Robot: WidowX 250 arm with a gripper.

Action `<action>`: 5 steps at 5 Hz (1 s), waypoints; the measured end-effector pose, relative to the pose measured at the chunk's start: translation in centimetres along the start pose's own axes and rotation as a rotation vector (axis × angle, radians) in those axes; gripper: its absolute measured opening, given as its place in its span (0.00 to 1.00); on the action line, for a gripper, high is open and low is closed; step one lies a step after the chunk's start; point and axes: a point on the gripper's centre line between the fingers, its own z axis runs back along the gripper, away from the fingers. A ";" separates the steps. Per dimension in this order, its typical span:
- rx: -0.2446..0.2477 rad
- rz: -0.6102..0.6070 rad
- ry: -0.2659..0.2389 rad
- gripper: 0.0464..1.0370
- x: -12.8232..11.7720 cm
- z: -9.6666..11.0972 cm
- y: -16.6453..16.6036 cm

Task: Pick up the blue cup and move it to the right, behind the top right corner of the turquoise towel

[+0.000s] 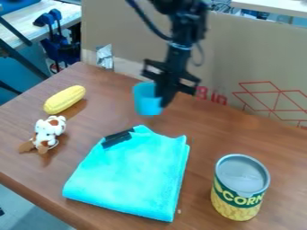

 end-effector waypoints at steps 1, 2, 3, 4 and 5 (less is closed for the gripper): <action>-0.036 -0.090 -0.047 0.05 0.3 -0.4 -4.6; -0.065 -0.165 -0.051 0.05 0.0 -0.9 -7.8; -0.094 -0.162 -0.069 0.05 0.4 -1.0 -7.7; -0.090 -0.118 -0.074 0.07 0.9 -1.4 -6.1; -0.102 -0.081 -0.059 0.27 0.5 -2.6 -5.4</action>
